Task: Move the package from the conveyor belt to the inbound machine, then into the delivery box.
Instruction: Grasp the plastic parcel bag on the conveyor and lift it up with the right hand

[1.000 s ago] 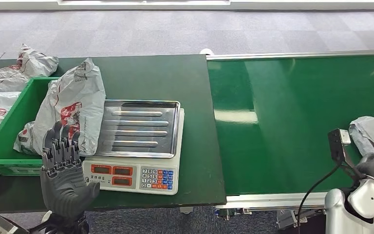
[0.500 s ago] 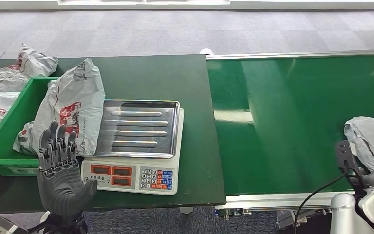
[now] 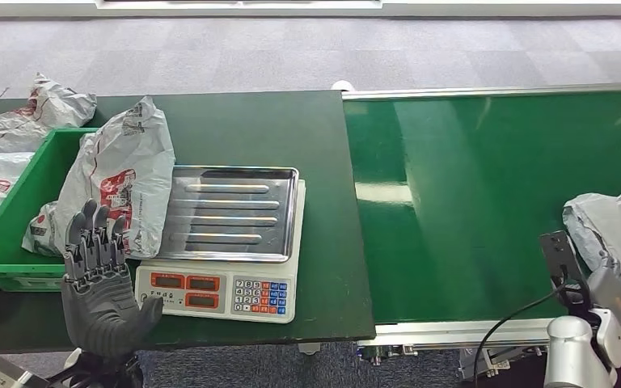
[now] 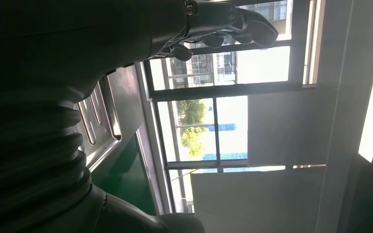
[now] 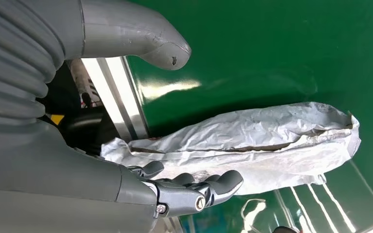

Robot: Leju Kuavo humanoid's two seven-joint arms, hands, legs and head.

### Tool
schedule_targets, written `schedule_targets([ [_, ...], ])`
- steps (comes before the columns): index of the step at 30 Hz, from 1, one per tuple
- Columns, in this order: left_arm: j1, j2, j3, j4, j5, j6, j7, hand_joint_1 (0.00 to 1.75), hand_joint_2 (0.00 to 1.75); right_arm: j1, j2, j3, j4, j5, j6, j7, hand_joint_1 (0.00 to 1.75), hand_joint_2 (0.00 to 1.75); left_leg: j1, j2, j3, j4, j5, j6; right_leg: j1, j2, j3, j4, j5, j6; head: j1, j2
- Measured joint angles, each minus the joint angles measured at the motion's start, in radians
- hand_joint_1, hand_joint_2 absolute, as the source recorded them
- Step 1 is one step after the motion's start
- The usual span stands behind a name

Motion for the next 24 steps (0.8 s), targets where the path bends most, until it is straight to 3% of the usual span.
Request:
schedule_targets([
  [8, -0.007, -0.003, 0.001, 0.000, -0.003, -0.003, 0.000, 0.00, 1.75, -0.058, -0.039, 0.021, 0.086, 0.043, -0.011, 0.024, 0.00, 1.75, 0.000, -0.001, 0.006, 0.000, 0.001, 0.000, 0.000, -0.001, 0.000, 0.000, 0.000, 0.000, 0.000, 0.000],
  [17, -0.007, -0.004, 0.001, -0.001, -0.003, -0.003, 0.000, 0.00, 1.75, -0.104, -0.095, 0.093, 0.204, 0.208, -0.115, 0.123, 0.00, 1.75, 0.000, -0.001, 0.006, 0.000, 0.001, 0.000, 0.000, -0.001, 0.001, 0.000, 0.000, 0.000, 0.000, 0.000],
  [24, -0.004, -0.005, 0.001, -0.012, 0.000, -0.005, 0.001, 0.00, 1.75, -0.107, -0.111, 0.113, 0.256, 0.233, -0.145, 0.122, 0.00, 1.75, 0.000, -0.001, 0.006, 0.000, 0.001, 0.000, 0.000, -0.001, 0.000, 0.000, 0.000, 0.000, 0.000, 0.000],
])
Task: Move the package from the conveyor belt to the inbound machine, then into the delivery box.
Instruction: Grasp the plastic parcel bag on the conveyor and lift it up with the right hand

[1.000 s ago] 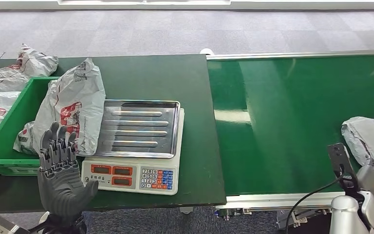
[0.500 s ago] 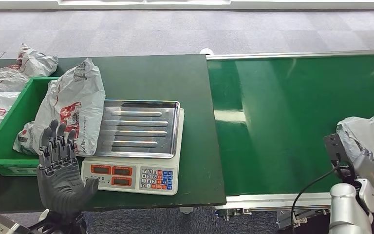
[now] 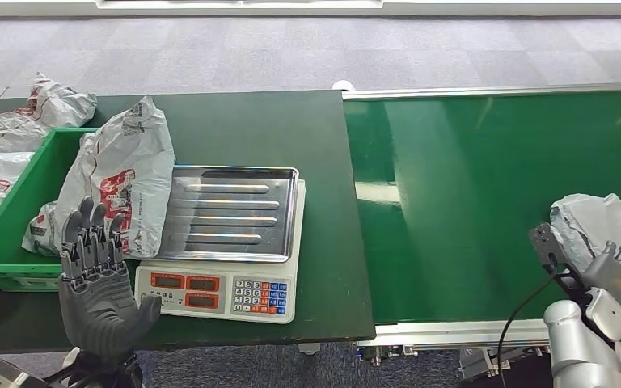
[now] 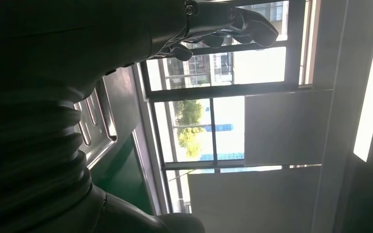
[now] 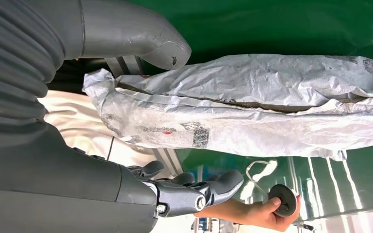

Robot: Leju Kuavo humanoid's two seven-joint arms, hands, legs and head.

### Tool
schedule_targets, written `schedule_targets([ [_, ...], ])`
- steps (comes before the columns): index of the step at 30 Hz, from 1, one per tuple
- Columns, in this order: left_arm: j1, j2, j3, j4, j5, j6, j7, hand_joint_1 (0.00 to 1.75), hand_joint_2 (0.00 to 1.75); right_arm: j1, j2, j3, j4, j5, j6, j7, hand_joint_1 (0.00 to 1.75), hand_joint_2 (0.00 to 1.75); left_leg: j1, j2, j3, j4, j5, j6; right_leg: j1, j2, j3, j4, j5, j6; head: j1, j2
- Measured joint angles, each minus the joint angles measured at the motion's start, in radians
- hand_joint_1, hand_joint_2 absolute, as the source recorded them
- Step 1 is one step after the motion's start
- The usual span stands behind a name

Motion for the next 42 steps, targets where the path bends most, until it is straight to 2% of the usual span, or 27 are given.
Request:
schedule_targets([
  [21, 0.016, -0.012, 0.020, -0.022, -0.003, -0.009, 0.003, 0.00, 1.75, -0.037, -0.004, 0.004, 0.052, 0.010, 0.001, -0.016, 0.00, 1.75, 0.000, 0.000, 0.000, 0.000, 0.000, 0.000, 0.000, 0.000, 0.000, 0.000, 0.000, 0.000, 0.000, 0.000],
  [28, 0.016, -0.014, 0.022, -0.025, -0.013, -0.009, 0.002, 0.00, 1.75, -0.036, -0.004, 0.038, 0.073, 0.056, 0.113, -0.020, 0.00, 1.75, 0.000, 0.000, -0.001, 0.000, 0.000, 0.000, 0.000, 0.000, 0.000, 0.000, 0.000, 0.000, 0.000, 0.000],
  [36, 0.016, -0.019, 0.025, -0.026, -0.020, -0.009, 0.002, 0.00, 1.75, -0.037, -0.002, 0.077, 0.075, 0.066, 0.139, -0.015, 0.00, 1.75, 0.000, 0.000, 0.000, 0.000, 0.000, 0.000, 0.000, 0.000, 0.000, 0.000, 0.000, 0.000, 0.000, 0.000],
  [42, 0.016, -0.023, 0.033, -0.025, -0.021, -0.012, 0.005, 0.00, 1.75, -0.037, -0.008, 0.082, 0.077, 0.072, 0.121, 0.037, 0.00, 1.75, 0.000, 0.000, 0.000, 0.000, 0.000, 0.000, 0.000, 0.000, 0.000, 0.000, 0.000, 0.000, 0.000, 0.000],
])
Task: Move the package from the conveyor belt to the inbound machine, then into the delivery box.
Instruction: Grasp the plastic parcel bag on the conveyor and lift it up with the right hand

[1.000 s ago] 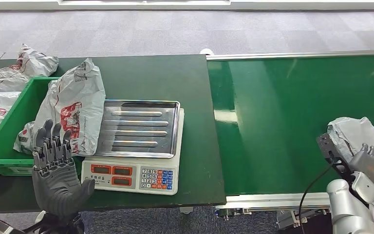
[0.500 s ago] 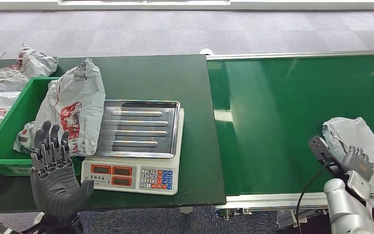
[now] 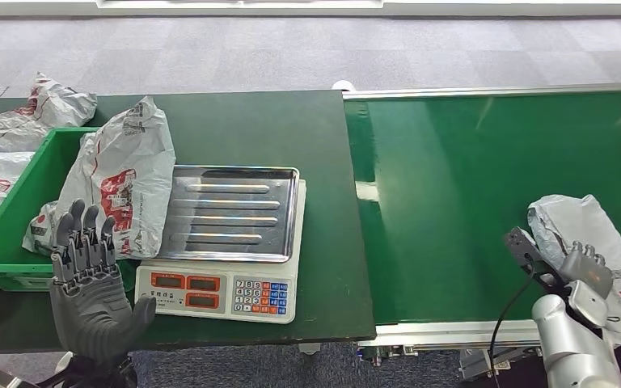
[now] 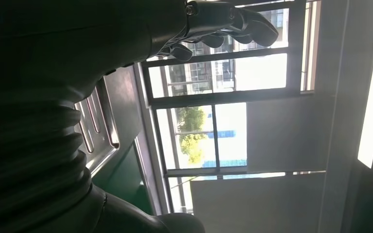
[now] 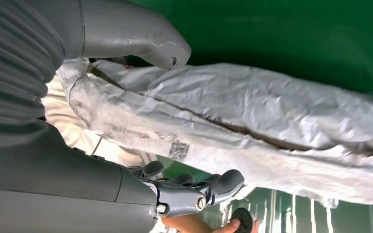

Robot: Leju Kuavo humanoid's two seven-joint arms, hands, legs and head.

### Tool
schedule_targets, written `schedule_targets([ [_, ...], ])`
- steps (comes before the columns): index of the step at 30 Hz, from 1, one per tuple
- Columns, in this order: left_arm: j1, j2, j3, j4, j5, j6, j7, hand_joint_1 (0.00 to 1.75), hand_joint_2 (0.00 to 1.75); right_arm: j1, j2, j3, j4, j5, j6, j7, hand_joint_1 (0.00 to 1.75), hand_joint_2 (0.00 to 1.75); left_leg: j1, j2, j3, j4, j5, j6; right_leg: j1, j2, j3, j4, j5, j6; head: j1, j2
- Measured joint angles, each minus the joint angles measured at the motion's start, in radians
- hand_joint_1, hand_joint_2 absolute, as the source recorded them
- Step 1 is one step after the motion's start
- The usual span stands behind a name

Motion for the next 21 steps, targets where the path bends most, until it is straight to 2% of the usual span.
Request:
schedule_targets([
  [14, 0.000, -0.013, 0.023, -0.001, 0.000, -0.005, 0.012, 0.00, 1.75, -0.002, -0.016, 0.000, 0.020, 0.015, -0.003, 0.054, 0.00, 1.75, 0.000, 0.000, 0.000, 0.000, 0.000, 0.000, 0.000, 0.000, 0.000, 0.000, 0.000, 0.000, 0.000, 0.000],
  [21, 0.000, -0.014, 0.025, -0.003, 0.000, -0.006, 0.012, 0.00, 1.75, -0.002, -0.027, 0.000, 0.037, 0.010, 0.014, 0.050, 0.00, 1.75, 0.000, 0.000, 0.000, 0.000, 0.000, 0.000, 0.000, 0.000, 0.000, 0.000, 0.000, 0.000, 0.000, 0.000],
])
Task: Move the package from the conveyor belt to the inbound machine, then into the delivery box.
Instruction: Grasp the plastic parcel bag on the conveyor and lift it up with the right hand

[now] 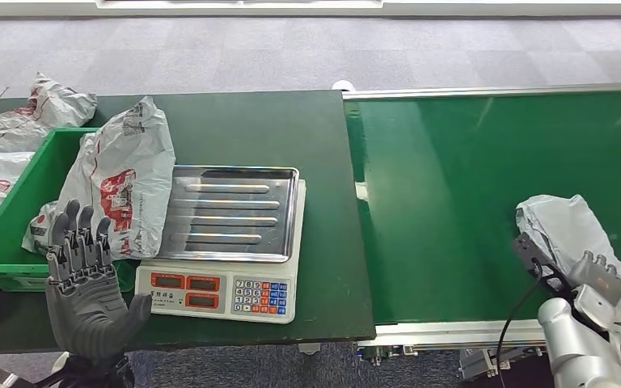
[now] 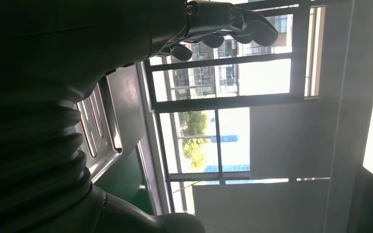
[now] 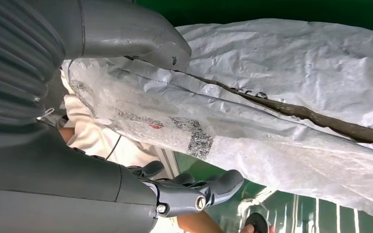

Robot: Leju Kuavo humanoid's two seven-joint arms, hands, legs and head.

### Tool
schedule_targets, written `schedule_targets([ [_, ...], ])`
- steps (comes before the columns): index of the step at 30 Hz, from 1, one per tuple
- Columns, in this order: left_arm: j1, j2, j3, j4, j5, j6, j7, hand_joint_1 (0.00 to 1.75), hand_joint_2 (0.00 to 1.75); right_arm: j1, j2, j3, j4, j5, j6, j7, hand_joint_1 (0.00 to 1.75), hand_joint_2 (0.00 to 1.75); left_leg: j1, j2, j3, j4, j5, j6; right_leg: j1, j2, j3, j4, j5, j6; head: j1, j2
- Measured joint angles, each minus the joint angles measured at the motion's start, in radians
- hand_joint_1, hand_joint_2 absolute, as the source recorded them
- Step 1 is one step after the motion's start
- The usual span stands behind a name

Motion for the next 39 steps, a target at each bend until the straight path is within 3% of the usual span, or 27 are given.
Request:
schedule_targets([
  [8, 0.000, 0.000, 0.002, 0.006, -0.005, 0.003, -0.013, 0.00, 1.75, 0.009, -0.003, 0.000, 0.014, -0.010, 0.035, -0.050, 0.00, 1.75, 0.000, 0.000, 0.000, 0.000, 0.000, 0.000, 0.000, 0.000, 0.000, 0.000, 0.000, 0.000, 0.000, 0.000],
  [12, -0.004, 0.000, 0.002, 0.016, -0.006, 0.011, -0.015, 0.00, 1.75, 0.027, -0.003, 0.005, 0.014, -0.004, 0.115, -0.078, 0.00, 1.75, 0.000, 0.000, 0.001, 0.000, 0.000, 0.000, 0.000, 0.000, 0.000, 0.000, 0.000, 0.000, 0.000, 0.000],
  [17, -0.015, 0.000, 0.001, 0.033, -0.012, 0.029, -0.015, 0.00, 1.75, 0.066, -0.003, 0.041, 0.004, -0.023, 0.224, -0.172, 0.00, 1.75, 0.000, 0.001, -0.001, 0.000, 0.000, 0.000, 0.000, 0.000, 0.000, 0.000, 0.000, 0.000, 0.000, 0.000],
  [24, -0.018, 0.001, 0.001, 0.037, -0.008, 0.040, -0.015, 0.00, 1.75, 0.097, -0.002, 0.095, -0.052, -0.061, 0.275, -0.203, 0.03, 1.75, 0.000, 0.005, -0.004, 0.000, -0.002, 0.000, 0.000, 0.002, 0.002, 0.000, -0.001, 0.000, 0.000, 0.000],
  [28, -0.018, 0.001, 0.001, 0.037, -0.008, 0.045, -0.015, 0.00, 1.75, 0.102, -0.002, 0.117, -0.068, -0.070, 0.275, -0.203, 1.75, 1.75, 0.000, 0.005, -0.003, 0.000, -0.002, 0.000, 0.000, 0.003, 0.003, 0.000, -0.001, 0.000, 0.000, 0.000],
  [39, -0.017, 0.012, 0.001, 0.037, 0.013, 0.073, -0.015, 0.00, 1.75, 0.095, 0.003, 0.168, -0.108, -0.085, 0.229, -0.157, 1.75, 1.75, 0.000, 0.003, 0.000, 0.000, -0.002, 0.000, 0.000, 0.002, 0.003, 0.000, -0.001, 0.000, 0.000, 0.000],
])
